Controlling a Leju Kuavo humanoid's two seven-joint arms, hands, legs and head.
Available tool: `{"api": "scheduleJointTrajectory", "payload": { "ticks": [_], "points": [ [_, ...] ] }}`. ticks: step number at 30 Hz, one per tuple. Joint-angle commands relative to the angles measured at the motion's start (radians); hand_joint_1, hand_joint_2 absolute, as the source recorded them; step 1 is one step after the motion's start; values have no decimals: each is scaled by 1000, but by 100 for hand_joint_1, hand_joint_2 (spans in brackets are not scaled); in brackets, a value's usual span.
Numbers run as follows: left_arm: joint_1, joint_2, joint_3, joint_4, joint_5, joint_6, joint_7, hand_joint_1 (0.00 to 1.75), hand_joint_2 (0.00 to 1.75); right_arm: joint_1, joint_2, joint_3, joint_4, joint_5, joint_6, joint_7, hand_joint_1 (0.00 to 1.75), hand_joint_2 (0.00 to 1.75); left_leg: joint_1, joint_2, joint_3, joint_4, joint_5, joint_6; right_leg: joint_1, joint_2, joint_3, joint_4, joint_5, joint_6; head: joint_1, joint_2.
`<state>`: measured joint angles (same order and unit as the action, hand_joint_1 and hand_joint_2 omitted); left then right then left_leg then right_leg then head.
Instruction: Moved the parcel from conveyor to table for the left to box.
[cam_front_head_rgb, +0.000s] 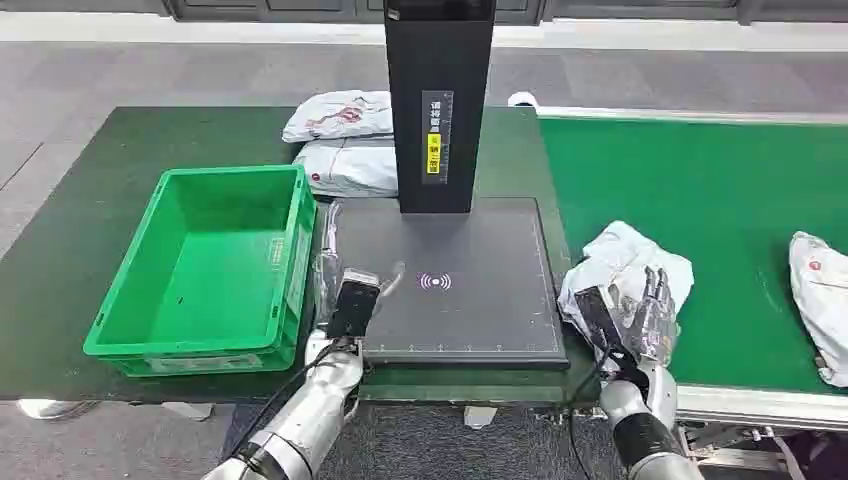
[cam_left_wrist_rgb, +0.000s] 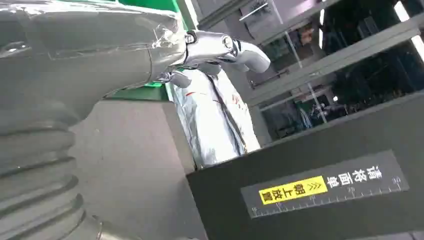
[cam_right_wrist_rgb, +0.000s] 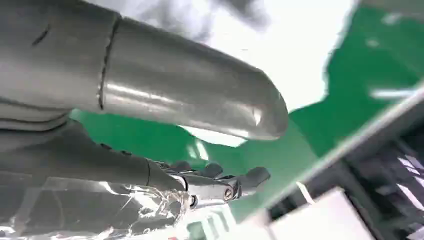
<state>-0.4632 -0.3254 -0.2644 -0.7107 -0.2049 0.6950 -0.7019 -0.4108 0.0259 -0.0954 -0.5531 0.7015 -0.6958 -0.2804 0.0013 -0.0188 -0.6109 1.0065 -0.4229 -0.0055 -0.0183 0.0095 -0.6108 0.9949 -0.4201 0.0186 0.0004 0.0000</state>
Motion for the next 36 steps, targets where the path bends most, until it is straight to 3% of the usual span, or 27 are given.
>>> {"api": "scheduleJointTrajectory", "payload": {
  "ticks": [1, 4, 7, 8, 10, 13, 14, 15, 18, 23, 26, 29, 36],
  "points": [
    [-46, 19, -43, 73, 7, 3, 4, 0, 175, -61, -22, -91, 152, -3, 6, 4, 0, 0, 0, 2, 2, -1, -1, -1, 1, 0, 2, -1, -1, -2, 0, 0],
    [-47, 19, -42, 73, 6, 3, 4, 0, 175, -71, -24, -90, 180, -2, 24, 21, 0, 0, 1, 1, 2, -1, -1, -1, 1, -1, 2, -1, -1, -2, 0, 0],
    [-47, 24, -38, 67, 3, 3, 4, 0, 175, -90, -30, -71, 244, 4, 210, 93, 0, 0, 1, 2, 3, -1, -1, 0, 1, 0, 2, -1, -1, -1, 0, 0],
    [-49, 26, -40, 68, 5, 3, 4, 0, 175, -93, -29, -54, 259, 20, 272, 129, 0, 175, 1, 2, 2, 0, -1, 0, 1, 0, 1, 0, -1, -1, 0, 0],
    [-53, 31, -49, 69, 15, 3, 4, 0, 175, -97, -18, -36, 286, 30, 416, 179, 0, 175, 1, 3, 3, -1, -1, 0, 2, 0, 3, -2, -1, -2, 0, 0],
    [-58, 32, -68, 76, 26, 3, 4, 0, 175, -91, -3, -39, 305, 17, 537, 197, 0, 175, 1, 3, 3, -1, -1, -1, 2, 0, 3, -1, -1, -2, 0, 0],
    [-58, 34, -75, 76, 29, 3, 4, 0, 175, -85, -1, -43, 305, 9, 561, 196, 126, 175, 1, 2, 2, 0, -1, -1, 1, 0, 2, -1, -1, -1, 0, 0],
    [-58, 37, -82, 75, 36, 3, 4, 0, 175, -79, -1, -39, 302, 9, 609, 193, 175, 175, 1, 2, 3, -1, -1, -1, 2, 0, 3, -1, -1, -2, 0, 0],
    [-59, 38, -96, 76, 43, 3, 4, 0, 175, -76, 1, -50, 302, -12, 680, 146, 175, 175, 2, 5, 5, -2, -1, -1, 3, 3, 4, -3, 0, -2, 0, 0],
    [-58, 43, -108, 69, 55, 3, 4, 0, 175, -98, 6, -29, 296, 5, 667, 99, 175, 175, 3, 17, 14, -1, -7, -3, 4, 16, 9, -2, 1, -2, 0, 0],
    [-54, 44, -93, 62, 45, 3, 4, 0, 175, -111, 11, -23, 287, 11, 617, 57, 175, 175, 3, 20, 12, -1, -8, -2, 5, 20, 12, -2, 1, -2, 0, 0],
    [-32, 45, -33, 36, 6, 3, 4, 0, 175, -127, 37, -16, 243, 16, 430, -72, 175, 175, 3, 22, 9, -3, -9, -3, 6, 21, 11, -3, 2, -3, 0, 0],
    [-32, 45, -33, 36, 6, 3, 4, 0, 175, -127, 37, -16, 243, 16, 430, -72, 175, 175, 3, 23, 14, -1, -6, -7, 5, 23, 6, 1, 1, -5, 0, 0]
  ]
}}
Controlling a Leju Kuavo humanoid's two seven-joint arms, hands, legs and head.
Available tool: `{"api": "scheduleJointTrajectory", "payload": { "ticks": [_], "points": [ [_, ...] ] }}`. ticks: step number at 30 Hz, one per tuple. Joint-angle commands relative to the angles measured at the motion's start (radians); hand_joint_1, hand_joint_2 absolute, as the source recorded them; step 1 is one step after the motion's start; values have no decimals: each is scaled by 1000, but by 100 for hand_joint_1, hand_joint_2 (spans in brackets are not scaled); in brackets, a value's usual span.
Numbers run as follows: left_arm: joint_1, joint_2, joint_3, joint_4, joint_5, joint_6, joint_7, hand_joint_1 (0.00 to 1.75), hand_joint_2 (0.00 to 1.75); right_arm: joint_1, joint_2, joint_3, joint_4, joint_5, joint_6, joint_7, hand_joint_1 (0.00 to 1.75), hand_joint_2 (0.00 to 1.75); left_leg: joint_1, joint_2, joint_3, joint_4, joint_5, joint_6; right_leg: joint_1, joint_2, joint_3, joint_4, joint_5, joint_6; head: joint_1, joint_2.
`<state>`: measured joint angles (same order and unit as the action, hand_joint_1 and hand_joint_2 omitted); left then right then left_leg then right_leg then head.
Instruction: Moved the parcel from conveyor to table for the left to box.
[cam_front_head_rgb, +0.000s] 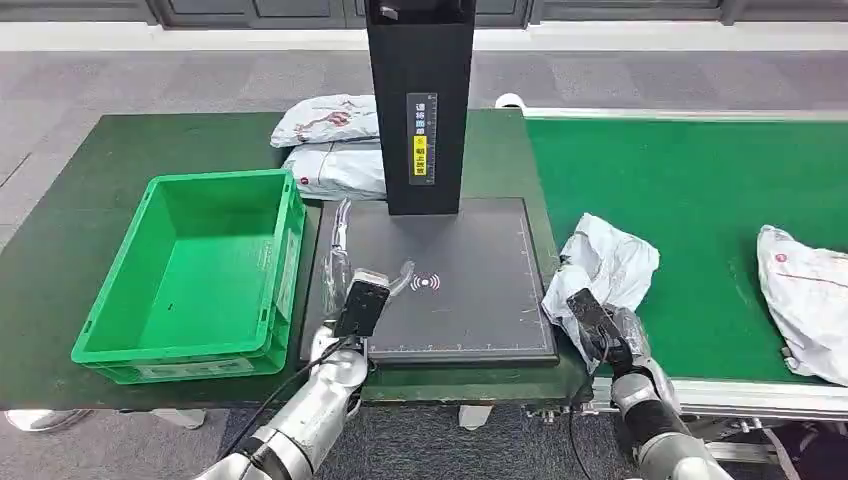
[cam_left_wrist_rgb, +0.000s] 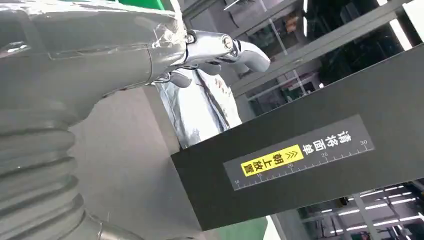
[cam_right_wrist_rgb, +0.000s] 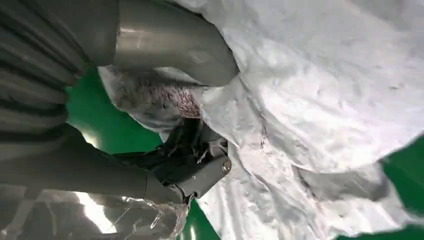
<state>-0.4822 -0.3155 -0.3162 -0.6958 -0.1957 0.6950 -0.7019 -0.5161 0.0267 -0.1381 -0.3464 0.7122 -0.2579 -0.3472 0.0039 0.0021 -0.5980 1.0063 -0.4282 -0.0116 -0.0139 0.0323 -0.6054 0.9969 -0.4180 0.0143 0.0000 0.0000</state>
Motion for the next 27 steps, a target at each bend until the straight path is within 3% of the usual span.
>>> {"api": "scheduleJointTrajectory", "payload": {
  "ticks": [1, 6, 10, 12, 13, 14, 17, 19, 22, 27],
  "points": [
    [-13, 35, 19, 21, -4, 3, 4, 0, 175, -22, 36, 27, 37, 5, -7, -5, 175, 175, 1, 2, 2, -2, -1, -1, 1, -1, 1, -1, -1, -2, 0, 0],
    [-13, 35, 19, 21, -4, 3, 4, 0, 175, -22, 36, 27, 37, 5, -7, -5, 175, 175, 1, 1, 0, -1, -1, 0, 2, -1, 0, -1, -1, -1, 0, 0],
    [-5, 31, 45, 13, -20, 3, 4, 0, 175, -16, 75, -10, -45, -66, -150, -186, 175, 175, 1, 2, 0, -2, -1, -1, 3, -1, -1, -2, 0, -2, 0, 0],
    [0, 24, 60, 1, -41, 3, 4, 0, 175, 19, 118, -20, -197, -153, -235, -334, 175, 175, 0, 3, -1, -1, -1, 0, 2, 0, -2, -1, 0, -2, 0, 0],
    [2, 23, 62, -4, -44, 3, 4, 0, 175, 63, 131, 11, -321, -201, -242, -351, 175, 175, 0, 3, -2, 0, -2, 0, 2, 1, -2, 0, 0, -1, 0, 0],
    [1, 20, 68, -4, -52, 3, 4, 0, 175, 131, 127, 91, -493, -254, -266, -341, 175, 175, 0, 4, -1, -1, -1, -1, 2, 1, -2, 0, -1, -2, 0, 0],
    [-11, 23, 64, 1, -49, 3, 4, 0, 175, 251, 112, 227, -796, -312, -288, -292, 175, 175, 0, -1, -3, -1, -1, 0, 2, -5, -3, 0, -2, -2, 0, 0],
    [-15, 27, 56, -1, -45, 3, 4, 0, 175, 283, 95, 311, -869, -284, -279, -252, 175, 175, 0, -6, -4, 0, 0, 0, 2, -10, -3, 1, -3, -2, 0, 0],
    [-24, 31, 30, -6, -33, 3, 4, 0, 175, 289, 94, 436, -858, -236, -242, -210, 175, 175, 0, -8, -5, 0, -1, 0, 2, -13, -2, 1, -4, -3, 0, 0],
    [-37, 34, 15, -3, -21, 3, 4, 0, 175, 197, 108, 556, -683, -204, -254, -193, 175, 175, 2, -7, -5, 0, -1, 0, 1, -11, -2, 1, -5, -3, 0, 0]
  ]
}}
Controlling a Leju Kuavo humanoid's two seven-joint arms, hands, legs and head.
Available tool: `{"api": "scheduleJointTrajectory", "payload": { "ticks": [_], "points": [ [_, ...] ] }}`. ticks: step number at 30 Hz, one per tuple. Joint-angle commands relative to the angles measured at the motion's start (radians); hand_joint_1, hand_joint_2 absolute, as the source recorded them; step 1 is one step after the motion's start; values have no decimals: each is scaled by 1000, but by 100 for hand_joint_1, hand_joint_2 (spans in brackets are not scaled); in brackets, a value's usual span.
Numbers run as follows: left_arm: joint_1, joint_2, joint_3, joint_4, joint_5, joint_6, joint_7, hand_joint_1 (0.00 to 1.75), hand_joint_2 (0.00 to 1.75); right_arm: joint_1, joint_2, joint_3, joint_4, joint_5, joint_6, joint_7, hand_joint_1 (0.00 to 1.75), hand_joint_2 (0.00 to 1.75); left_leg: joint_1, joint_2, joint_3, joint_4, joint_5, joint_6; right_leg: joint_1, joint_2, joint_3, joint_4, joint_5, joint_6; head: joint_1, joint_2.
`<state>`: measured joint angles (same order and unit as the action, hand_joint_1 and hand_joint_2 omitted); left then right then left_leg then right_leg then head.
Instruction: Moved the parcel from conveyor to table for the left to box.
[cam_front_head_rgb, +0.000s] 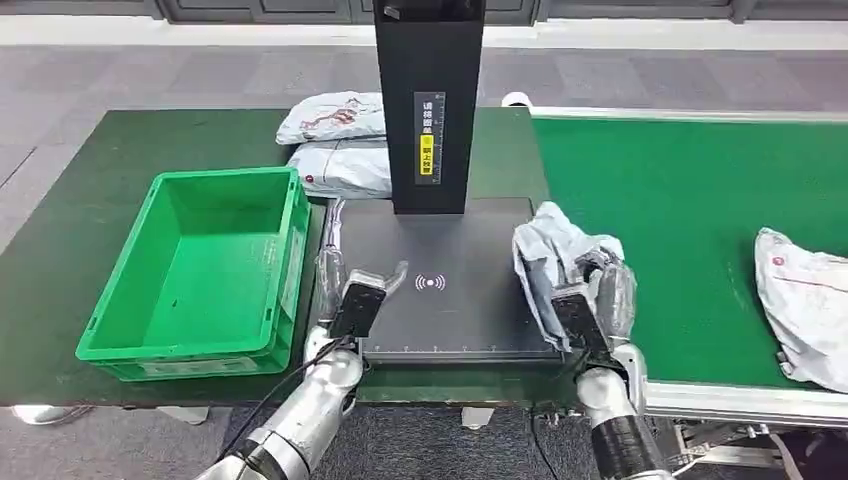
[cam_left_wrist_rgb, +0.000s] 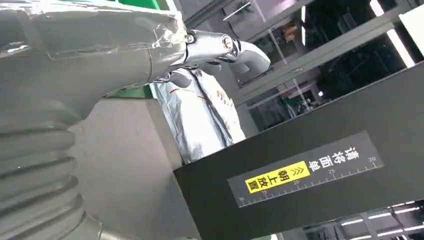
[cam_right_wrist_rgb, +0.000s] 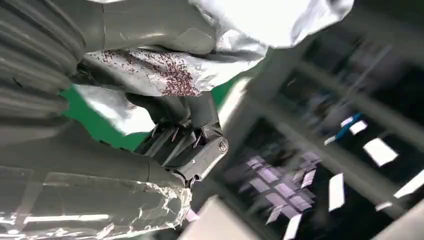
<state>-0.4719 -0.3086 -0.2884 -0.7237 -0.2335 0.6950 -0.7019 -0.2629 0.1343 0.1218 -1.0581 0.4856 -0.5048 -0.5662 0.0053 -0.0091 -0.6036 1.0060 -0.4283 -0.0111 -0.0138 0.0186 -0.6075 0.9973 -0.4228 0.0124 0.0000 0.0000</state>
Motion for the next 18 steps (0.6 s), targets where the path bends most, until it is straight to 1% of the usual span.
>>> {"api": "scheduleJointTrajectory", "payload": {
  "ticks": [1, 4, 5, 6, 7, 8, 9, 10, 13, 14, 15, 17, 18],
  "points": [
    [-52, 29, -15, 26, 21, 3, 4, 0, 175, -88, 7, 307, 72, 0, 0, 19, 175, 175, 0, 4, 1, 0, -1, 0, 1, 2, 0, 0, 0, 0, 0, 0],
    [-62, 28, -26, 25, 38, 3, 4, 0, 175, -149, 19, 325, 125, -14, 19, 20, 175, 175, 1, 4, -1, 1, 0, 0, 1, 1, -1, 0, 0, 0, 0, 0],
    [-62, 28, -34, 25, 45, 3, 4, 0, 175, -165, 27, 337, 142, -27, 51, 27, 175, 175, 0, 3, -2, 1, 0, 1, 0, 1, -1, 0, 0, 0, 0, 0],
    [-63, 30, -38, 25, 49, 3, 4, 0, 175, -181, 29, 355, 166, -32, 82, 36, 175, 175, 1, 4, -2, 1, 0, 1, 1, 2, -2, 0, 0, 0, 0, 0],
    [-66, 30, -46, 27, 51, 3, 4, 0, 175, -193, 30, 375, 193, -48, 154, 60, 175, 175, 0, 5, -1, 0, 0, 1, 0, 2, -2, 0, 1, 0, 0, 0],
    [-70, 35, -59, 27, 65, 3, 4, 0, 175, -202, 28, 395, 215, -62, 198, 69, 175, 175, 0, 4, -1, 0, 0, 1, 0, 1, -1, 0, 1, 0, 0, 0],
    [-72, 36, -63, 28, 67, 3, 4, 0, 175, -207, 26, 413, 235, -53, 219, 84, 175, 175, 1, 5, 0, -1, 0, 1, 1, 2, 0, -1, 1, 0, 0, 0],
    [-74, 37, -69, 27, 71, 3, 4, 0, 175, -215, 24, 431, 257, -44, 247, 99, 175, 175, 0, 3, -1, 0, 1, 2, 0, 1, -1, 0, 0, 1, 0, 0],
    [-74, 37, -69, 27, 71, 3, 4, 0, 175, -215, 24, 431, 257, -44, 247, 99, 175, 175, 0, 1, 0, 0, 1, 2, 0, 0, 1, -1, 1, 1, 0, 0],
    [-77, 39, -77, 27, 77, 3, 4, 0, 175, -221, 24, 448, 286, -46, 284, 106, 175, 175, 0, 1, 0, -1, 1, 1, 1, -1, 1, -2, 1, 0, 0, 0],
    [-77, 39, -77, 27, 77, 3, 4, 0, 175, -221, 24, 448, 286, -46, 284, 106, 175, 175, 1, 0, 1, -1, 1, 1, 1, -2, 1, -2, 0, 0, 0, 0],
    [-78, 44, -105, 18, 93, 0, 4, 0, 175, -249, 22, 504, 360, -29, 396, 162, 175, 175, 0, -5, -1, 0, 2, 1, 0, -5, 1, 0, 0, 1, 0, 0],
    [-80, 44, -107, 19, 96, 0, 4, 0, 175, -253, 23, 524, 387, -14, 411, 173, 175, 175, 0, -4, -1, 0, 2, 1, 0, -4, 1, -1, 0, 1, 0, 0]
  ]
}}
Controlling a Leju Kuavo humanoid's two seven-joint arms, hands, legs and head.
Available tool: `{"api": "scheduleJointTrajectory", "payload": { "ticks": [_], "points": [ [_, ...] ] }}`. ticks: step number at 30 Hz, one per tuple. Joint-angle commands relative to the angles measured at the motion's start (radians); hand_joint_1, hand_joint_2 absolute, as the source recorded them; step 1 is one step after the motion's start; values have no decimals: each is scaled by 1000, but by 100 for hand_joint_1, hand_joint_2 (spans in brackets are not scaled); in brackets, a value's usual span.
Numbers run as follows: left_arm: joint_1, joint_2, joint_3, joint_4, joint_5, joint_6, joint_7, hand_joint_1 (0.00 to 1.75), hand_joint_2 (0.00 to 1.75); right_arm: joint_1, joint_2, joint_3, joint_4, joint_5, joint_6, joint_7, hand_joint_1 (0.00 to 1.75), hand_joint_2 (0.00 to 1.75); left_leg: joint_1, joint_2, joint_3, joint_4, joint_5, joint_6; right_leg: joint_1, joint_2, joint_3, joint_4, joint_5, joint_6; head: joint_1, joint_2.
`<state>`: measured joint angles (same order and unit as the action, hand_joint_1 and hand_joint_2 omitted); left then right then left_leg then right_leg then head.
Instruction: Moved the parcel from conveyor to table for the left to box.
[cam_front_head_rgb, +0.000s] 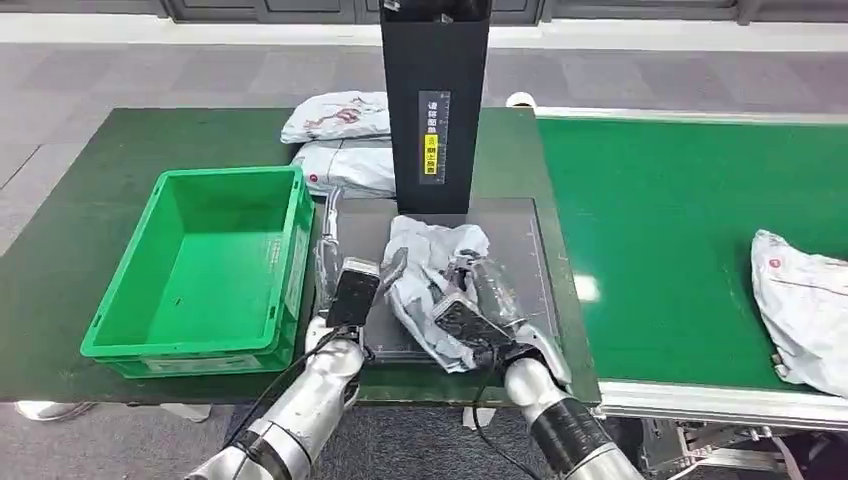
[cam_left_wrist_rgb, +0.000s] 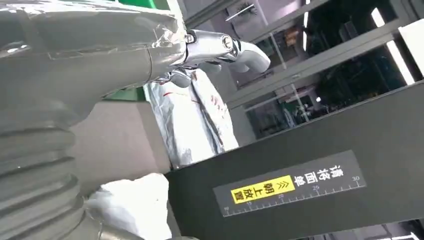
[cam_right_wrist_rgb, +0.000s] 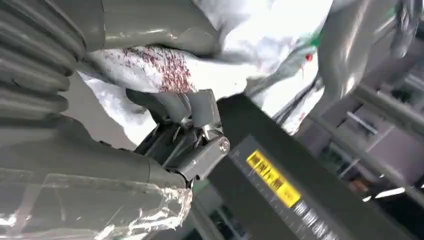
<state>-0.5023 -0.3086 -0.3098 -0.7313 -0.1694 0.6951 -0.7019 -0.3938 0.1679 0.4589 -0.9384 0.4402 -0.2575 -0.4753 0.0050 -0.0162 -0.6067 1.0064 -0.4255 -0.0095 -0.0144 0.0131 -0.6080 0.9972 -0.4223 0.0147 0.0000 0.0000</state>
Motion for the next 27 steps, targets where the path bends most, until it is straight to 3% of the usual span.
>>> {"api": "scheduleJointTrajectory", "payload": {
  "ticks": [1, 2, 3, 4, 5, 8, 13, 18, 25, 27],
  "points": [
    [-51, 46, -93, 31, 45, -3, 4, 0, 175, -143, -2, 206, 327, 41, 184, 101, 175, 175, 0, 3, 2, 0, -1, 0, 1, 1, 1, -1, 0, -1, 0, 0],
    [-51, 48, -95, 33, 60, -4, 4, 0, 175, -153, 6, 211, 375, 41, 185, 107, 47, 175, 0, 4, 3, -1, -1, 0, 1, 2, 2, -1, 0, -1, 0, 0],
    [-53, 50, -97, 37, 66, -2, 4, 0, 175, -163, 12, 219, 406, 50, 165, 114, 0, 175, 1, 5, 4, -2, -1, 0, 1, 2, 3, -2, 0, -1, 0, 0],
    [-49, 57, -97, 35, 78, 0, 4, 0, 175, -167, 19, 203, 435, 30, 149, 109, 0, 175, 0, 3, 3, -1, -1, 0, 1, 2, 2, -1, 0, -1, 0, 0],
    [-49, 57, -97, 35, 78, 0, 4, 0, 175, -167, 19, 203, 435, 30, 149, 109, 0, 0, 0, 3, 3, -1, -1, 0, 1, 1, 2, -1, 0, -1, 0, 0],
    [-41, 75, -84, 36, 114, -35, 4, 0, 175, -169, 2, 166, 457, 7, 55, 122, 0, 0, 0, 2, 3, -1, -1, 0, 1, 0, 2, -1, 0, -1, 0, 0],
    [-50, 74, -68, 67, 142, -99, 4, 0, 175, -166, -8, 139, 443, -16, 16, 102, 0, 0, 0, 2, 2, -1, -1, 0, 0, 0, 1, -1, 0, -1, 0, 0],
    [-94, 66, -94, 193, 104, -198, 4, 0, 175, -105, -23, -2, 274, -178, -114, -109, 0, 0, 0, 0, 1, -1, 0, 0, 0, -3, 1, -1, -1, -1, 0, 0],
    [-134, 43, -148, 328, 21, -259, 16, 0, 175, -16, -39, -82, 130, -274, -204, -198, 0, 0, 0, -2, 2, -1, 0, 0, 1, -5, 2, -2, -1, -1, 0, 0],
    [-134, 43, -191, 345, -52, -264, 80, 0, 175, 46, -49, -117, 28, -323, -242, -223, 0, 0, 0, -1, 2, -1, 0, 0, 1, -4, 2, -2, -1, -1, 0, 0]
  ]
}}
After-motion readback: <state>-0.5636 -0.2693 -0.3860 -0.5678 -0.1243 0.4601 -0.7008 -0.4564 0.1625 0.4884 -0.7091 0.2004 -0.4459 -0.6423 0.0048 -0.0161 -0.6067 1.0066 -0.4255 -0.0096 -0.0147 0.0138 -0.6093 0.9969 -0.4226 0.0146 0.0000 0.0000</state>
